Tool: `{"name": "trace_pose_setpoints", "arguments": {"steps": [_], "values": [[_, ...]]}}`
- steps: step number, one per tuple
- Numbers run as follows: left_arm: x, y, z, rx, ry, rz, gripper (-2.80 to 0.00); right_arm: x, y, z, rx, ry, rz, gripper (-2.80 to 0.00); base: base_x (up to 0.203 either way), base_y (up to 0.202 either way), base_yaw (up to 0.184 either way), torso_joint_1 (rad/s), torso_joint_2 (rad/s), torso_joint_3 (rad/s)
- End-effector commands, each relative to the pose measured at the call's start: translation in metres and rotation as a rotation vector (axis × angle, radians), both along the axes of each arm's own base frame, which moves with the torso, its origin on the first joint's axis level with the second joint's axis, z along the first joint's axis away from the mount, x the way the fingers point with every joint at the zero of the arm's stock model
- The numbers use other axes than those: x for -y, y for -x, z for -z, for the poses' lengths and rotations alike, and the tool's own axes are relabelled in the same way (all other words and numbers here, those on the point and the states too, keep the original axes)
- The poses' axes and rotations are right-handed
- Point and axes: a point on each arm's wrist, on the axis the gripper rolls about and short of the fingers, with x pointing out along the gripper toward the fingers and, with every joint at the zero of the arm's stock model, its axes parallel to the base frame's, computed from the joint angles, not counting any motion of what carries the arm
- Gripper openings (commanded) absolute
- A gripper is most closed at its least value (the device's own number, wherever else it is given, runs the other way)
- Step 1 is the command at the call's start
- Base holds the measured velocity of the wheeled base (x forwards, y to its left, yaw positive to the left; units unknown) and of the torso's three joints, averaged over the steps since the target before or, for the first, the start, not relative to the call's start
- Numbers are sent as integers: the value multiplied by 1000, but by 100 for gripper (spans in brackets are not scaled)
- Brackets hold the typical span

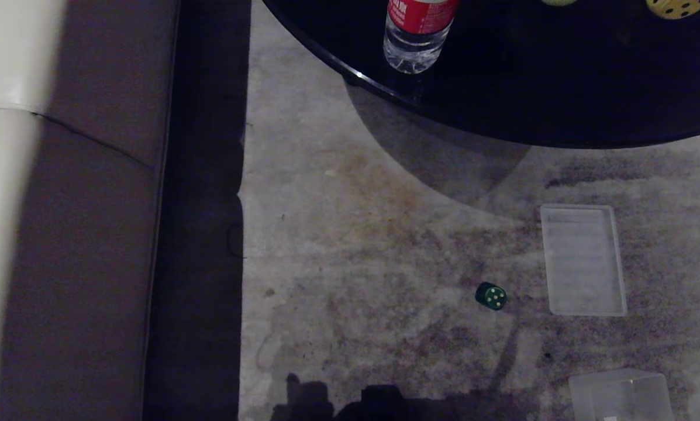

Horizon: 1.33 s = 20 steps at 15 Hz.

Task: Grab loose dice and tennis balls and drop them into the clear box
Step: Find toys out of the box

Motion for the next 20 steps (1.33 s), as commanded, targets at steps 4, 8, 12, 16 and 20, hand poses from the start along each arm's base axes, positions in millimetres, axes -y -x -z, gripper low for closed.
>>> {"name": "trace_pose_setpoints", "arguments": {"steps": [4,8,12,16,20], "values": [[0,0,0,-3,0,0,-280,0,-1,3,-7,0,0,-280,0,0,0,3,0,-196],[0,0,1,-3,0,0,-280,0,-1,3,-7,0,0,-280,0,0,0,5,5,-195],[0,0,1,-3,0,-1,-280,0,-1,3,-8,0,-2,-280,0,0,0,1,3,-201],[0,0,0,-2,0,-2,-280,0,-1,3,-8,-3,1,-280,0,0,0,4,7,-198],[0,0,0,-1,5,-2,-280,0,-1,3,-8,1,-2,-280,0,0,0,3,-1,-167]]}}
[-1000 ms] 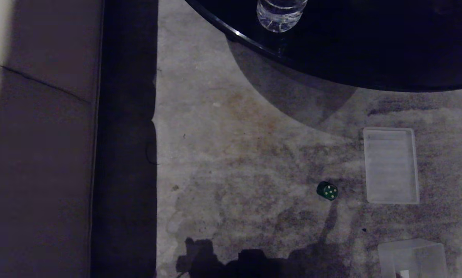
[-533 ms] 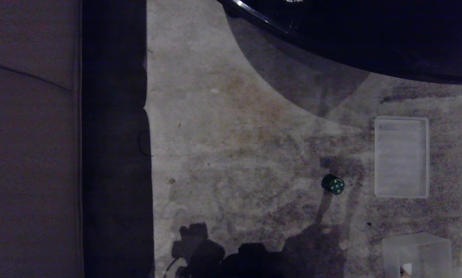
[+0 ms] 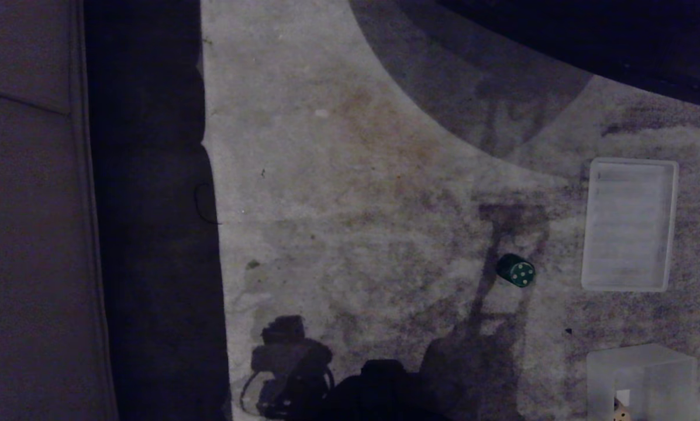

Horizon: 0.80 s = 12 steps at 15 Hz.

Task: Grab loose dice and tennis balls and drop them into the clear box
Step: Find toys out of the box, then pick up toys out of the box

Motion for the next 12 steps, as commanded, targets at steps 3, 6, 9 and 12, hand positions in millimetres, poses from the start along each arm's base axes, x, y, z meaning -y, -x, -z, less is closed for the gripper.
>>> {"name": "trace_pose_setpoints", "arguments": {"steps": [3,6,9,12], "values": [[0,0,0,-1,11,-9,-280,0,-1,3,-8,-1,2,-280,0,0,0,0,4,-24],[0,0,0,-1,13,-7,-280,0,2,-10,2,-2,-1,-280,0,0,0,0,0,0],[0,0,0,1,13,-7,-280,0,-13,-41,-201,-1,-13,-280,0,0,0,0,0,0],[0,0,0,0,13,-7,-280,-1,-55,-67,-406,-2,-25,-280,0,0,0,0,0,0]]}}
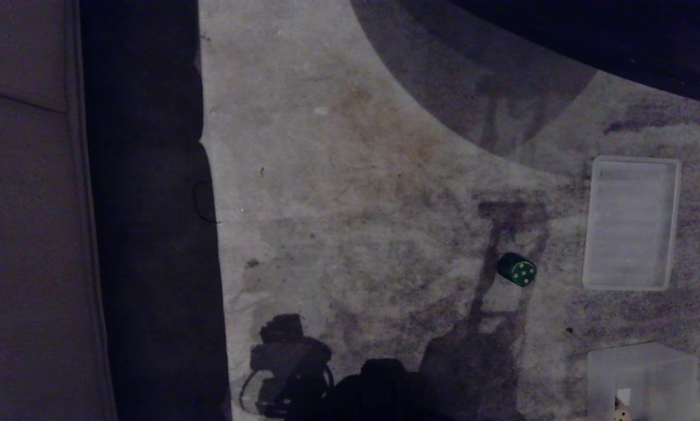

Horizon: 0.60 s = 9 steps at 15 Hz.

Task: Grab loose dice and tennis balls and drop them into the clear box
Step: Pick up toys out of the box

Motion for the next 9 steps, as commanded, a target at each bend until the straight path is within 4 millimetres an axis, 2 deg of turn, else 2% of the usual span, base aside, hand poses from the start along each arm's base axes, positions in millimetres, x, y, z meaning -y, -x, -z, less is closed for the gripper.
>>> {"name": "trace_pose_setpoints", "arguments": {"steps": [1,4,9], "values": [[0,0,0,0,0,-2,-280,-1,-50,-12,-214,0,-5,-280,0,0,0,0,0,0],[0,0,0,0,0,0,-280,-3,-111,-15,-279,2,-20,-280,0,0,0,0,0,0],[0,0,0,-1,0,0,-280,-16,-193,17,-334,-49,-50,-280,0,0,0,0,0,0]]}}
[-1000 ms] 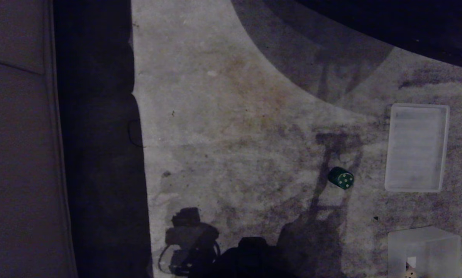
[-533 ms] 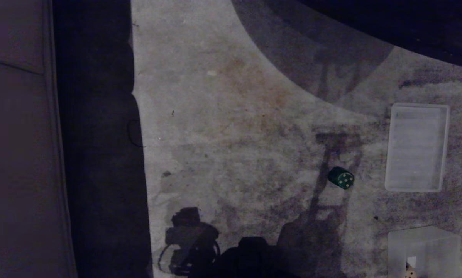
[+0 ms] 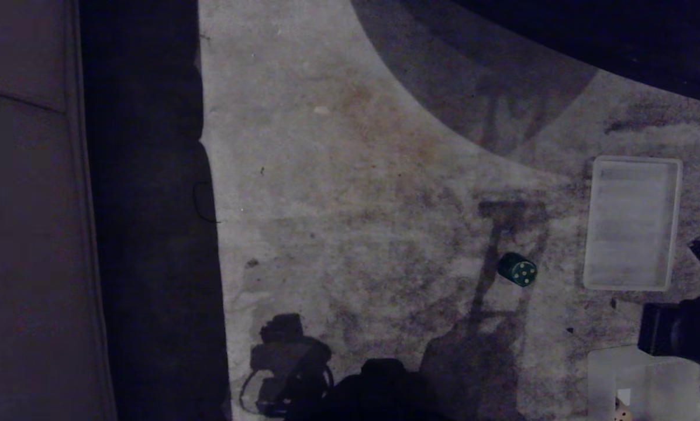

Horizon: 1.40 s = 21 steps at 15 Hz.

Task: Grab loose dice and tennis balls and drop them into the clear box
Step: Pick up toys out of the box

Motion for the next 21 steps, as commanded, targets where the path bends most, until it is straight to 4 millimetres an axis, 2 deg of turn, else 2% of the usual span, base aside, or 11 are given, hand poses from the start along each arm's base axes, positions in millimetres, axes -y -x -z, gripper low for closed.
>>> {"name": "trace_pose_setpoints", "arguments": {"steps": [1,4,5,10,13,15,21], "values": [[0,0,0,-1,0,0,-280,-8,-42,34,-111,-7,-20,-280,0,0,0,0,0,0],[0,0,0,0,0,0,-280,-15,-68,57,-156,-15,-40,-280,0,0,0,0,0,0],[0,0,0,0,0,0,-280,-16,-74,61,-163,-15,-42,0,0,0,0,0,0,0],[0,0,0,0,0,0,-280,-17,-88,77,-203,20,-56,0,0,0,0,0,0,0],[0,0,0,0,0,0,-280,-19,-99,84,-163,-7,-51,0,0,0,0,0,0,0],[0,0,0,0,0,0,-280,-22,-110,84,-95,-84,-67,0,0,0,0,0,0,0],[0,0,0,-1,0,0,-280,-24,-129,100,-59,-96,-77,0,0,0,0,0,0,0]]}}
